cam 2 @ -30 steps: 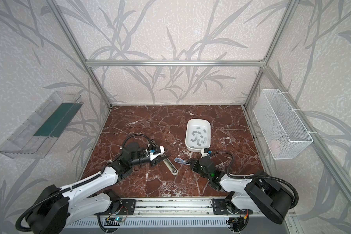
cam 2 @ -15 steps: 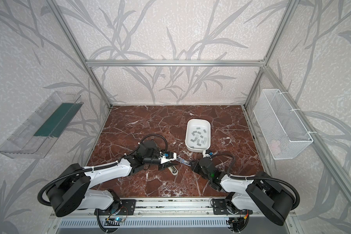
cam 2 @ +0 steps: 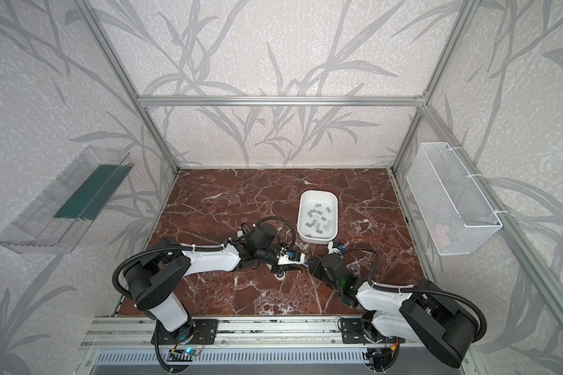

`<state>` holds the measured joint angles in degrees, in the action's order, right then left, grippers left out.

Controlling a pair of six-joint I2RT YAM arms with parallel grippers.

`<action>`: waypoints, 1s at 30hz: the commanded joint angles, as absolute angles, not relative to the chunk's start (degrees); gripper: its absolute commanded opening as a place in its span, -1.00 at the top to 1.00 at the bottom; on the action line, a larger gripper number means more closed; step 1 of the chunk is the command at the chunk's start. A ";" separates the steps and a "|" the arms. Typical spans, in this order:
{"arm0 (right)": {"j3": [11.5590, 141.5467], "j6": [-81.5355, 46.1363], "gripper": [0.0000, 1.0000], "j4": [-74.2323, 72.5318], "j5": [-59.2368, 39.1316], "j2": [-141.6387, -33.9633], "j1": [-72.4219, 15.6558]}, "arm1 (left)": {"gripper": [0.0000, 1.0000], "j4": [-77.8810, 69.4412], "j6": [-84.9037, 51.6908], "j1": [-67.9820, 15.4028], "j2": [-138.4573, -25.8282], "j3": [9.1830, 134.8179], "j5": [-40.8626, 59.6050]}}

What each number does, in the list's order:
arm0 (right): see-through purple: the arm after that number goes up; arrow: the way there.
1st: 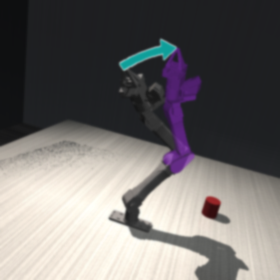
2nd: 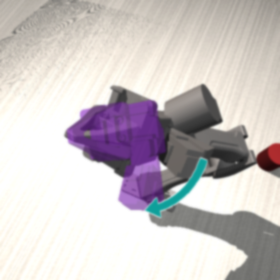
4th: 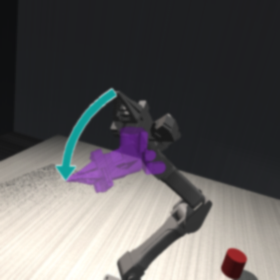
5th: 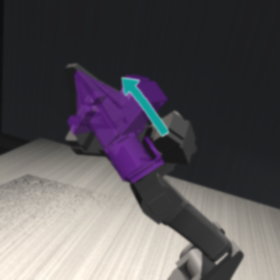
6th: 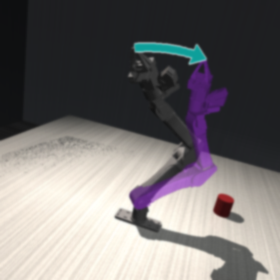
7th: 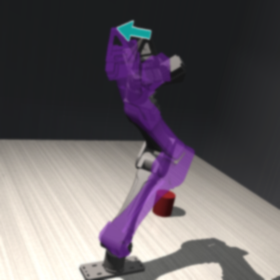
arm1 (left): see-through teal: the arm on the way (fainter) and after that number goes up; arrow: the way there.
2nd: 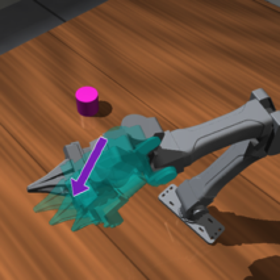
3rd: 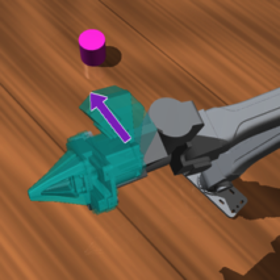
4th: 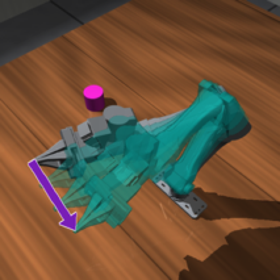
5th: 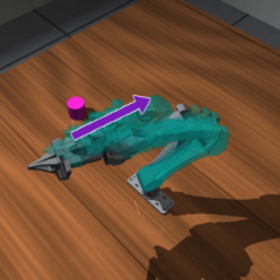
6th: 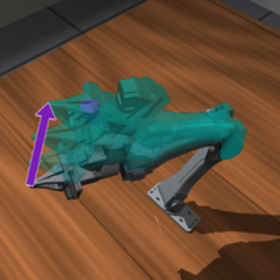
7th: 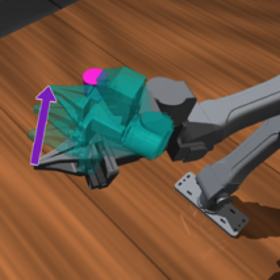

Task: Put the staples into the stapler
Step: 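Lower the opened blue stapler onto the table near the tray and release it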

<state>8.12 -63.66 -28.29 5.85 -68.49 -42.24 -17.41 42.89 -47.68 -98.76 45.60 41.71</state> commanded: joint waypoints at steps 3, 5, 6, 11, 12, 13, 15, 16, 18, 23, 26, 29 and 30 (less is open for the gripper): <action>7.19 -62.51 0.19 -26.86 5.30 -69.33 -41.66 | 0.26 -11.85 52.20 -47.83 -102.04 49.42 40.92; 7.14 -62.46 0.19 -27.33 4.80 -69.60 -41.57 | 0.26 -7.62 54.74 -47.90 -103.34 51.84 40.75; 7.12 -62.59 0.19 -27.68 4.66 -69.76 -41.49 | 0.26 -6.58 55.22 -47.82 -104.03 52.71 40.70; 7.20 -62.58 0.18 -28.96 3.68 -70.30 -41.40 | 0.26 -9.40 54.56 -47.40 -106.68 54.50 40.13; 7.34 -62.53 0.18 -29.06 3.24 -70.46 -41.40 | 0.26 -9.75 54.14 -47.42 -107.07 54.79 39.98; 7.55 -62.41 0.19 -29.13 2.76 -70.62 -41.40 | 0.26 -9.93 53.68 -47.31 -107.54 55.39 39.74; 7.66 -62.40 0.19 -29.44 2.34 -70.75 -41.39 | 0.27 -9.26 53.61 -47.21 -108.55 56.55 39.55; 7.62 -62.42 0.18 -29.39 2.29 -70.67 -41.40 | 0.28 -8.96 53.61 -47.21 -109.17 57.06 39.34; 7.41 -62.41 0.19 -29.70 2.13 -70.58 -41.37 | 0.32 -8.90 53.44 -47.14 -110.49 57.72 38.94; 6.94 -62.40 0.18 -29.12 1.42 -69.25 -41.06 | 0.45 -7.92 52.90 -46.77 -110.96 58.55 37.16; 6.49 -62.26 0.17 -27.21 1.58 -67.10 -40.54 | 0.56 -3.65 53.51 -46.59 -111.33 60.18 35.24; 5.76 -61.73 0.13 -24.10 2.20 -64.03 -39.68 | 0.57 -1.31 54.59 -46.38 -111.45 60.79 34.03; 5.64 -61.51 0.13 -23.04 2.28 -63.05 -39.28 | 0.56 -0.96 54.74 -46.23 -111.47 60.89 33.94</action>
